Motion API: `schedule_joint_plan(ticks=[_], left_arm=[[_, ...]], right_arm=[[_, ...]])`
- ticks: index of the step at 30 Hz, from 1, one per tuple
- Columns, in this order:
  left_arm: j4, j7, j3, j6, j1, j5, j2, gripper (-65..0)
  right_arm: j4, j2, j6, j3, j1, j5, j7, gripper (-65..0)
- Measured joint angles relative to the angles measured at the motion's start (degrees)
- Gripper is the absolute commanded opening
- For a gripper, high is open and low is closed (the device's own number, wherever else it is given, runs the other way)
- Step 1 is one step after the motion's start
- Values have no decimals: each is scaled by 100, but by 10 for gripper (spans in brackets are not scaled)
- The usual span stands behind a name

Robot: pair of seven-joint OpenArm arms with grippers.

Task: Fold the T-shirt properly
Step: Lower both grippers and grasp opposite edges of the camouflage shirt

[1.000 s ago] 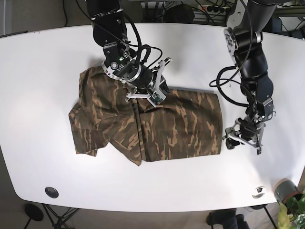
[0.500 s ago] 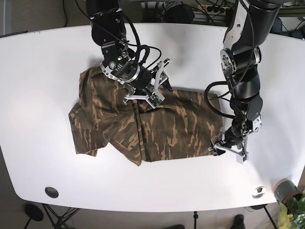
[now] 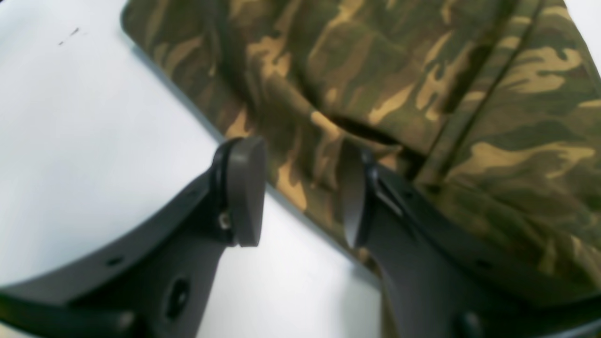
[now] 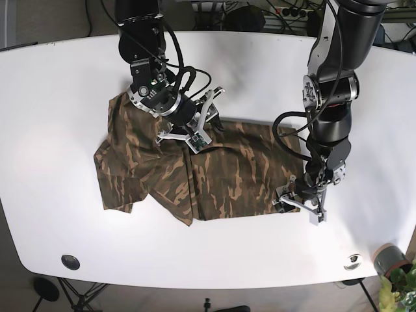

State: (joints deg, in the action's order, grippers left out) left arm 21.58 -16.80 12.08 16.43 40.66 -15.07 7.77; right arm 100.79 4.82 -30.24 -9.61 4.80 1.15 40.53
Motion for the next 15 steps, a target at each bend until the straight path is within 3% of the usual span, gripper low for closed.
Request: schedule_joint_plan(ticks=[5,10,15], left_arm=[[13,-9,-9,7,-7,-4,2,-342],[26,-31,-9,-31,-55,20,2,-635],[20,140,-22,-9,-114,35,22,-650]], right_arm=[[17,28,-63,350,-4,-44,4,-404],[225,26,20,1029,-125,-31,2,-403],[229,42,31,1969,-723,-28,17,-393]])
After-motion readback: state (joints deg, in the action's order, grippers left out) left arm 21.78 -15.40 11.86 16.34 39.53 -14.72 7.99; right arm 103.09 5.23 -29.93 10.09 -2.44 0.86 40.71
